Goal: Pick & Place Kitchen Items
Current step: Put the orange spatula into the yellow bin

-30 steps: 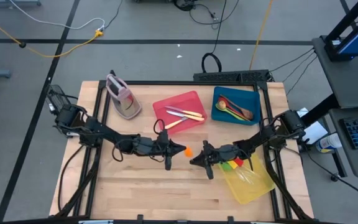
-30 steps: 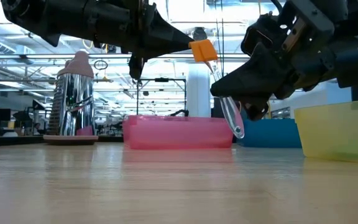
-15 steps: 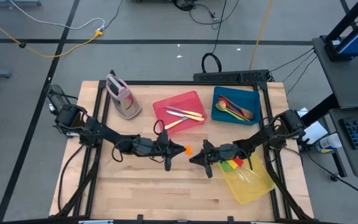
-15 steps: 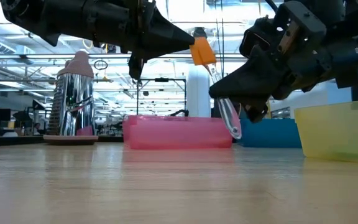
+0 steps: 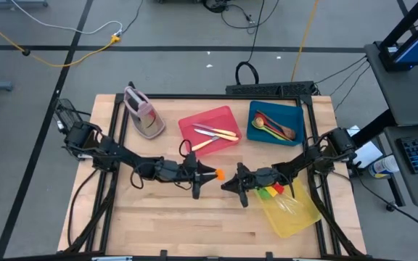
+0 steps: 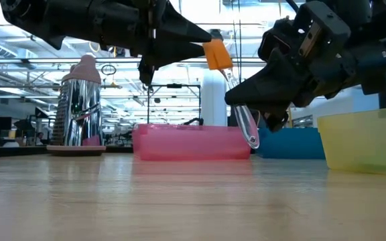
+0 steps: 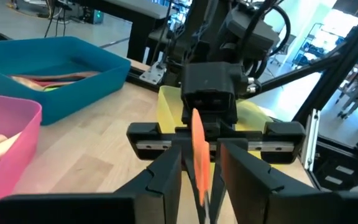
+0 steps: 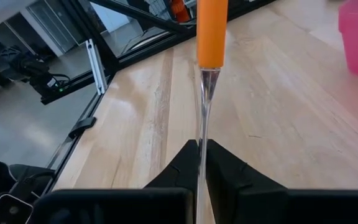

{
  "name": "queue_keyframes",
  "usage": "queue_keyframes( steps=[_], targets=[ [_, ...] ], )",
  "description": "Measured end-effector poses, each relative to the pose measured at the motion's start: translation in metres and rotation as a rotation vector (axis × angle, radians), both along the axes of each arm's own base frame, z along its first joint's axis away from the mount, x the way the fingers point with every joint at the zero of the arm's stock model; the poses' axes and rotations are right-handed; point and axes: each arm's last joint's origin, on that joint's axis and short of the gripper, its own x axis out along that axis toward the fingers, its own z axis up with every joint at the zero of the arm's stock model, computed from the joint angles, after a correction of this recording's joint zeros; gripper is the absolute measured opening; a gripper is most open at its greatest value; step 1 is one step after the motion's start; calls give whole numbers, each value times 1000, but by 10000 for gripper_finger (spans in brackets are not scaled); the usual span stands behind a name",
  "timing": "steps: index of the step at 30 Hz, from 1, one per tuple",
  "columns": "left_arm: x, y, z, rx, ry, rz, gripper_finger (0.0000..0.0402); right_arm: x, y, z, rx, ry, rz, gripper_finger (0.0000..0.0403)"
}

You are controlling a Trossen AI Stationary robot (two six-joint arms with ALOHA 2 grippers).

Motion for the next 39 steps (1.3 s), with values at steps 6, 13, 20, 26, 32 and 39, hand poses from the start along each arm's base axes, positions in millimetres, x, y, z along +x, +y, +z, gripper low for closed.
queue_keyframes(
  steps=[6, 13, 20, 26, 32, 39],
  targets=[
    [4, -1, 7, 18, -19, 5, 102, 3, -8, 1, 5, -13, -26, 9],
    [9, 3, 13, 45, -35, -19, 79, 14, -7, 11, -25, -60, -21, 9],
    [10, 6, 12, 47, -24, -20, 50, 19, -6, 14, -49, -48, -19, 9],
    [10, 6, 12, 55, -24, -18, 8, 19, -6, 14, -49, -47, -18, 9],
    [10, 6, 12, 47, -25, -17, 41, 19, -6, 13, -51, -41, -18, 9],
    [10, 6, 12, 46, -28, -16, 55, 19, -6, 13, -51, -38, -18, 9]
  ],
)
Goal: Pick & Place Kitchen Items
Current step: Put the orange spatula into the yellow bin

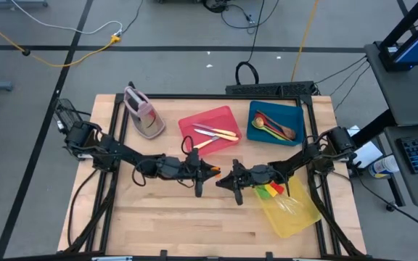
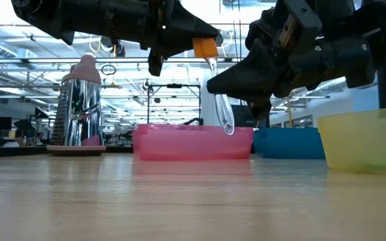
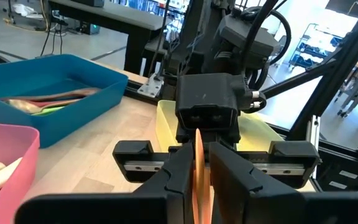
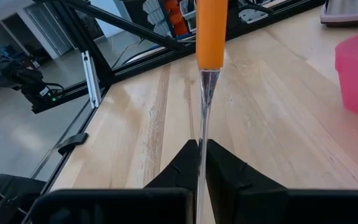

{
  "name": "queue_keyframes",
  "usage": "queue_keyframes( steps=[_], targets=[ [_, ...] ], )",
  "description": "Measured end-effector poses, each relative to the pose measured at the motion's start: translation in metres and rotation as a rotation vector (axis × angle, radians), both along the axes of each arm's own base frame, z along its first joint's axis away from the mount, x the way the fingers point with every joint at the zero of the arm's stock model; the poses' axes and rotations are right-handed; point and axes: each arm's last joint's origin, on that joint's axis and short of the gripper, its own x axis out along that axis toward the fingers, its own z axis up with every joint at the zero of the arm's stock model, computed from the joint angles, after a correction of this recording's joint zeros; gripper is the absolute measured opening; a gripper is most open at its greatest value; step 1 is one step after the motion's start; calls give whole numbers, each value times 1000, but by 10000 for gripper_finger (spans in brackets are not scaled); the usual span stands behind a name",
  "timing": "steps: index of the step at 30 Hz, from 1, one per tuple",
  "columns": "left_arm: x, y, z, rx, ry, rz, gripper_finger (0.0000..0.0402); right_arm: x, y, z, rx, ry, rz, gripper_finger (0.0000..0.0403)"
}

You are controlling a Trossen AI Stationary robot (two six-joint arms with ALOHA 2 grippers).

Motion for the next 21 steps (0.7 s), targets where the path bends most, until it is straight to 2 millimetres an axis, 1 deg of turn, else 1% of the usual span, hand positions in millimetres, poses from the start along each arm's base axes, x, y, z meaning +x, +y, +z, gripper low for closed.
queue_keyframes(
  steps=[10, 13, 18, 21],
  targets=[
    [0, 0, 0, 6, 0, -6, 54, 0, 0, -1, 3, 6, 0, 9],
    [0, 0, 0, 9, 1, -7, 43, 0, 0, -2, 2, 21, -1, 9],
    [0, 0, 0, 27, 2, -8, 8, -1, 0, -2, 3, 25, 0, 9],
    [0, 0, 0, 27, 2, -9, 10, 0, 0, -2, 4, 23, -1, 9]
  ],
)
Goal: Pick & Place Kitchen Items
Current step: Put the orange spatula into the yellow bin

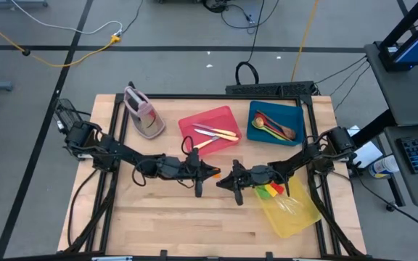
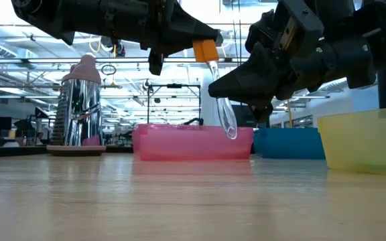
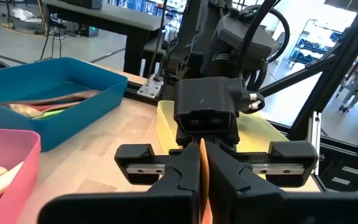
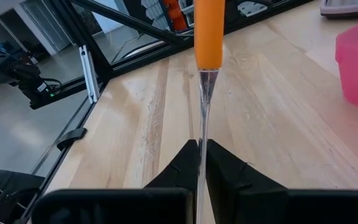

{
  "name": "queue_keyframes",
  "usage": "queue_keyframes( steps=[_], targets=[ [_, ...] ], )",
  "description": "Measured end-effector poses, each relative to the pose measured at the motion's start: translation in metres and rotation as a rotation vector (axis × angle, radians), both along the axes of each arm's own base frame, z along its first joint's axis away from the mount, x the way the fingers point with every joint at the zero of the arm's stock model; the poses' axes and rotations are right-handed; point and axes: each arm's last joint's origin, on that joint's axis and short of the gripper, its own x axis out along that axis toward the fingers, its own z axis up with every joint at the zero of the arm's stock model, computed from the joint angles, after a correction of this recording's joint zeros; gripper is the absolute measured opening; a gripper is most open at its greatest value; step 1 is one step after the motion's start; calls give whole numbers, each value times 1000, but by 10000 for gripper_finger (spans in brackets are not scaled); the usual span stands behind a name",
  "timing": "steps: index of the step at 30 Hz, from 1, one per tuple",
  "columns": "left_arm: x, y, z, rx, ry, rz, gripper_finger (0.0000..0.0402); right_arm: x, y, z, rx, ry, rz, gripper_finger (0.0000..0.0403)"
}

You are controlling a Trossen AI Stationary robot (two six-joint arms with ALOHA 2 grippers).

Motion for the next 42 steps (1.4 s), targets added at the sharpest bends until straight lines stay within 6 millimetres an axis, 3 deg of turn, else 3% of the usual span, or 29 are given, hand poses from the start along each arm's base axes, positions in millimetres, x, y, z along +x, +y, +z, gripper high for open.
queue_keyframes(
  steps=[28, 42],
  targets=[
    [-1, -4, -2, 8, 31, -8, 2, 4, -11, 9, -25, -109, -23, 9],
    [-1, -5, 0, -2, 12, -15, 3, 0, -13, 31, -90, -153, -22, 9]
  ],
)
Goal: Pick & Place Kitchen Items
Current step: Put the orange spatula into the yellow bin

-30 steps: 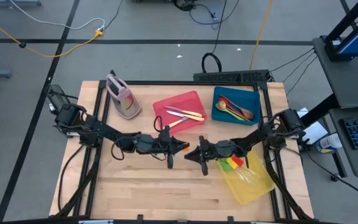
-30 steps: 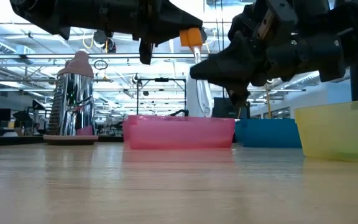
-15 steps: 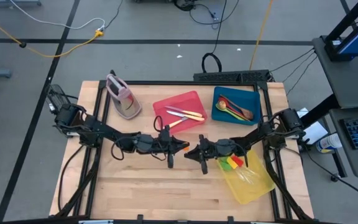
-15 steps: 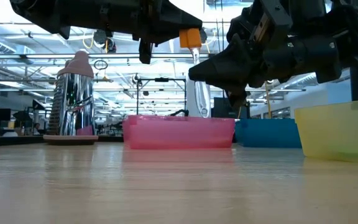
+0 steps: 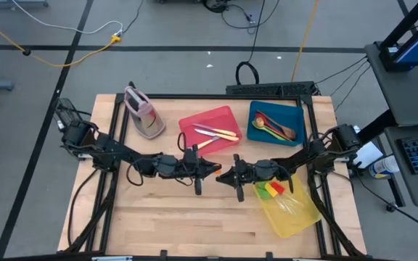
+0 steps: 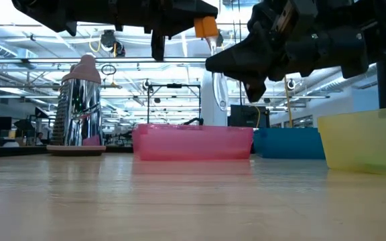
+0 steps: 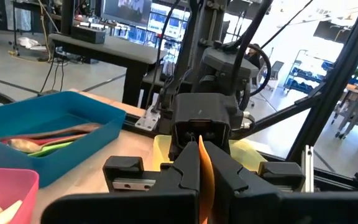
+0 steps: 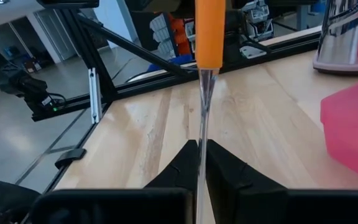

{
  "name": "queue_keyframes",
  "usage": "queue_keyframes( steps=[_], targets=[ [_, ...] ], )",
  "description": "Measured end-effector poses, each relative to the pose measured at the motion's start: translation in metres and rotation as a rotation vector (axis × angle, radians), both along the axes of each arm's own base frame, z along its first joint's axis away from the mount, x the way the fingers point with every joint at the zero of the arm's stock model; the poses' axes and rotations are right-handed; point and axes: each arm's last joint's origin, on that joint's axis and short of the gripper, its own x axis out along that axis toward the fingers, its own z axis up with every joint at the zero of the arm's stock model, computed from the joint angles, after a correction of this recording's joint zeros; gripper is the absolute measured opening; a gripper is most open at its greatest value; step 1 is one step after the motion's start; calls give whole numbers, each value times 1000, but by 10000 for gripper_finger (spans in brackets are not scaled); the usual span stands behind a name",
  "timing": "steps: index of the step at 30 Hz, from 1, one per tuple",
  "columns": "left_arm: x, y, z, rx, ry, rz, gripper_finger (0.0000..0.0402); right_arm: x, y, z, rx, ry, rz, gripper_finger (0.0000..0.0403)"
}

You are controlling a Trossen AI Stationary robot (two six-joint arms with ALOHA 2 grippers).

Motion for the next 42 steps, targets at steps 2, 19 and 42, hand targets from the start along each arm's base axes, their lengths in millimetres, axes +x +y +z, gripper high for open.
queue_keyframes(
  steps=[2, 19, 42],
  targets=[
    [0, 0, 1, -3, -6, 0, 3, 0, 0, 1, -2, -2, -1, 12],
    [0, 0, -1, -1, -3, 0, 3, 1, -4, 2, -3, -4, -13, 17],
    [0, 0, -2, 2, 8, -3, 4, 1, -4, 10, -9, -81, -16, 12]
  ],
)
